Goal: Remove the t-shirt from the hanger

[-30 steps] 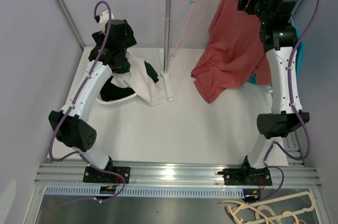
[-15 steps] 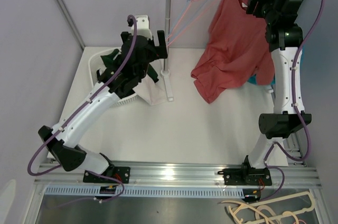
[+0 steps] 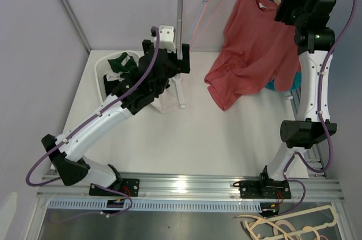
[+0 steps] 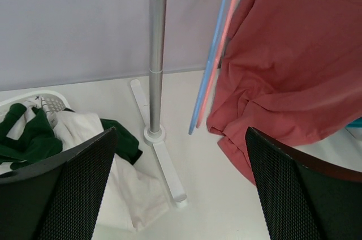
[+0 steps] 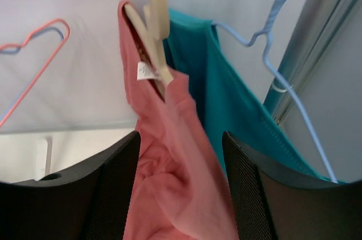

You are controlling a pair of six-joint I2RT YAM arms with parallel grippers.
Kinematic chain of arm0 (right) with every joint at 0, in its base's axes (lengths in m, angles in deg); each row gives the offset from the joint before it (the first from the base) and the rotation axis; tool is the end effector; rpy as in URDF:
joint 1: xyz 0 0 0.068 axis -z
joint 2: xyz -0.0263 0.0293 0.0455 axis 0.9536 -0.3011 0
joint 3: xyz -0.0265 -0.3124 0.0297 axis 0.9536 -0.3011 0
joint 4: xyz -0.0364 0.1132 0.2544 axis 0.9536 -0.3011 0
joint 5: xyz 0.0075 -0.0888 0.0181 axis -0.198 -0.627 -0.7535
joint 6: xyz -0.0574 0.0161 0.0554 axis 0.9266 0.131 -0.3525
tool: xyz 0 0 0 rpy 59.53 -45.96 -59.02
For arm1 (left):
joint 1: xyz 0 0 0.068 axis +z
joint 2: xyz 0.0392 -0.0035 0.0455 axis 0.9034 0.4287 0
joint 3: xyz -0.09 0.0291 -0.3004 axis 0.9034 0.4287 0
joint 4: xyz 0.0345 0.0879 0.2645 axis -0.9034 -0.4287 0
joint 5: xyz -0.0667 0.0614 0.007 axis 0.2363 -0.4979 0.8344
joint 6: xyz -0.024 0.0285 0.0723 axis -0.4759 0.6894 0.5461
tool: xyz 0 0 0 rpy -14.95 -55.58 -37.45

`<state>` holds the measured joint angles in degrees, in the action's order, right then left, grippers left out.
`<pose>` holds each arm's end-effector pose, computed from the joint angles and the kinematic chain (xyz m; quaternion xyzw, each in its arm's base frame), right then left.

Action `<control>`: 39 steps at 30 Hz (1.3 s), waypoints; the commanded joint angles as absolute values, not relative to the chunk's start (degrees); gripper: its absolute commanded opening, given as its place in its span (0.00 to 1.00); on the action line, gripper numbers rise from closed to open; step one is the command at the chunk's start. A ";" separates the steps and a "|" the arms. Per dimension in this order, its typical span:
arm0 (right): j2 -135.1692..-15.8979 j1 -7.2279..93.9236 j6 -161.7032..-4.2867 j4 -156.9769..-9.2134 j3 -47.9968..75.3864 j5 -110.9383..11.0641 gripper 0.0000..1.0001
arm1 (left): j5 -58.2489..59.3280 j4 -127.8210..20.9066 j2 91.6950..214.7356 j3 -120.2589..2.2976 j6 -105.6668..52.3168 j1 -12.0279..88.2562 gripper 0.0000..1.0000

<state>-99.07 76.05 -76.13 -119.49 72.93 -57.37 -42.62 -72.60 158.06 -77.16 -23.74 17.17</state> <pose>0.4395 -0.0272 0.5796 0.0218 0.7472 -0.0197 0.6640 0.2663 -0.2303 0.5061 0.0497 0.7397 -0.0992 0.6638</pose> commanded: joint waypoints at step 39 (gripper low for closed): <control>-95.95 64.05 -81.63 -127.15 71.91 -49.40 0.02 | -45.16 -69.27 156.65 -76.29 -21.25 14.87 1.00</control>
<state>-94.94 66.82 -80.74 -125.72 69.26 -48.76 -44.04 -72.14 159.50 -76.63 -22.47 15.45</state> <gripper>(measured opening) 0.107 0.994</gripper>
